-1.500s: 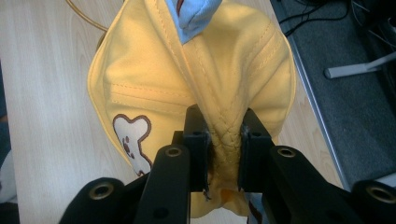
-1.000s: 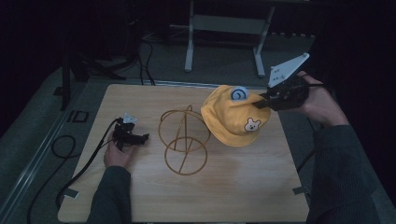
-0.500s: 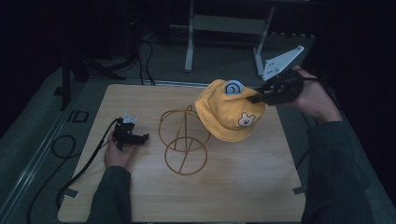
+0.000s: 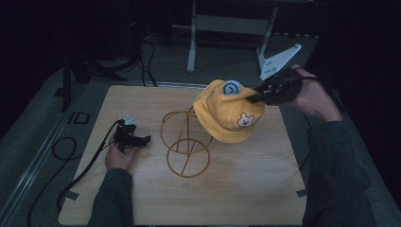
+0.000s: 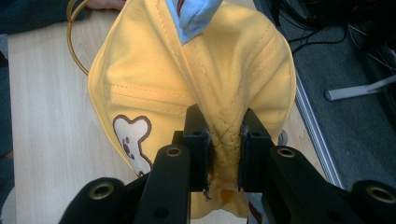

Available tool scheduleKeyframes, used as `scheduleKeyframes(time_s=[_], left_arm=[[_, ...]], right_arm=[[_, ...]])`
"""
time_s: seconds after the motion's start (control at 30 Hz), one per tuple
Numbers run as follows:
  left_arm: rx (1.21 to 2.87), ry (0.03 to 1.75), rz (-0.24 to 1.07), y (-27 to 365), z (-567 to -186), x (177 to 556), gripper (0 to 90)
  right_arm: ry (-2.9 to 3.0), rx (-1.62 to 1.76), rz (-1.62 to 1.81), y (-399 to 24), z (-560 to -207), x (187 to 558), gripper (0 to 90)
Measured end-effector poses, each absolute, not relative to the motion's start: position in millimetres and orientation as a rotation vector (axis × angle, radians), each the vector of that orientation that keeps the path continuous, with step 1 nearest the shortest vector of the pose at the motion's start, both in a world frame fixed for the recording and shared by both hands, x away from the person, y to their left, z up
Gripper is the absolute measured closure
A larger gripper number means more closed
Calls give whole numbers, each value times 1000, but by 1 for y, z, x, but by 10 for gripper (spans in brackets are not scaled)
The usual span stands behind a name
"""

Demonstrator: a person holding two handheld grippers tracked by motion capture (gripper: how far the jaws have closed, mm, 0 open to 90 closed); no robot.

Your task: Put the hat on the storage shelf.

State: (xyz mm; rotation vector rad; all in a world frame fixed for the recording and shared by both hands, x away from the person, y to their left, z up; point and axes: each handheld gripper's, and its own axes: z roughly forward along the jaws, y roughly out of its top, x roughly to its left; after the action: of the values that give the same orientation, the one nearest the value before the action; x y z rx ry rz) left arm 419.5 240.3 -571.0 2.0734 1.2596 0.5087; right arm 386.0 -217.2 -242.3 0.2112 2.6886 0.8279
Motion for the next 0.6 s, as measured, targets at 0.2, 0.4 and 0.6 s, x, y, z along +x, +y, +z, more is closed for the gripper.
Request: scheduleKeyframes(time_s=[0.2,0.4,0.6], left_arm=[[2073,1260,509,240,-571,419,91],[2073,1260,509,240,-571,420,91],[2073,1260,509,240,-571,420,91]], right_arm=[[2693,195,825,-209,-239,385,775],[2701,187,822,-202,-238,386,775],[2714,176,812,-196,-237,386,775]])
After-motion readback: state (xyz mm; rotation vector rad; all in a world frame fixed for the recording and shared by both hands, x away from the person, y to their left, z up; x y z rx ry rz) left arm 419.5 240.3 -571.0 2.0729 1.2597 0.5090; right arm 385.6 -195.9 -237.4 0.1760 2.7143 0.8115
